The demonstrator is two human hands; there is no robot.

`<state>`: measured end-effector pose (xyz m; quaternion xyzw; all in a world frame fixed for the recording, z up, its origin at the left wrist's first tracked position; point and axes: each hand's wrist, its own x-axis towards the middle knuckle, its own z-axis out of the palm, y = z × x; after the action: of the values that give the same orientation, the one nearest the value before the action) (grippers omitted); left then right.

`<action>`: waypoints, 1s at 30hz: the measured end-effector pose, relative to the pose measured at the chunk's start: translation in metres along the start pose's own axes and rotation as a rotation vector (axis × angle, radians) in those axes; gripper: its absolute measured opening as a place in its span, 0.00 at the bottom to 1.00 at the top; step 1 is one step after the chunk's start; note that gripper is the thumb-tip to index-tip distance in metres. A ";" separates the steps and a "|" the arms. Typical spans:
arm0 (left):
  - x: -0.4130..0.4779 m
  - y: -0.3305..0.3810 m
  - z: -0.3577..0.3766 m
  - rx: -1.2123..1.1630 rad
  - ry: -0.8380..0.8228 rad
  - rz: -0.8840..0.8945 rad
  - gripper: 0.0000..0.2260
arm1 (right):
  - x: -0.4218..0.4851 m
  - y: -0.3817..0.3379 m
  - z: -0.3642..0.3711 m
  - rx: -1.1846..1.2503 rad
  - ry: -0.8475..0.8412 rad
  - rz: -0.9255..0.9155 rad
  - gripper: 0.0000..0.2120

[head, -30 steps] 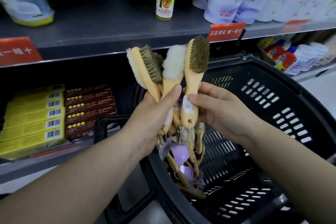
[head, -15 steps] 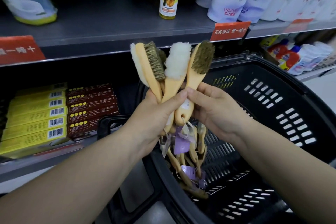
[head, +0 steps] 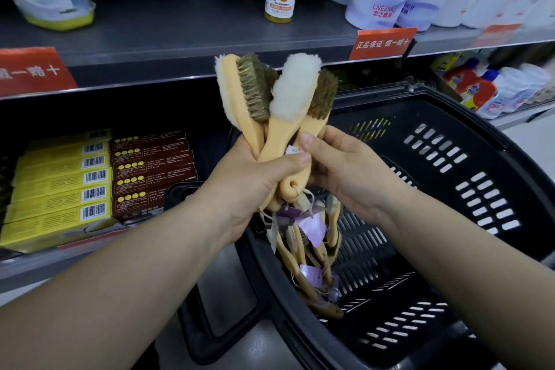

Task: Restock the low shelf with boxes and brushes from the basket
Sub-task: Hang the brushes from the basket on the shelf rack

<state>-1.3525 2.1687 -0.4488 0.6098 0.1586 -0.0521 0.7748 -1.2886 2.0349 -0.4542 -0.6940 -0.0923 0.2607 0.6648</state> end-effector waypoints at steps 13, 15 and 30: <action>0.001 0.005 -0.030 0.029 0.181 -0.021 0.12 | 0.048 0.154 -0.015 -1.113 -0.311 0.614 0.12; -0.001 0.007 -0.035 0.037 0.176 -0.020 0.12 | 0.045 0.174 -0.007 -1.159 -0.330 0.579 0.14; -0.016 0.007 -0.072 0.107 0.290 0.059 0.14 | -0.018 0.031 -0.040 -0.027 -0.385 0.501 0.10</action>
<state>-1.3791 2.2379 -0.4518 0.6557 0.2478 0.0508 0.7114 -1.2916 1.9883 -0.4806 -0.6420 -0.0462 0.5416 0.5408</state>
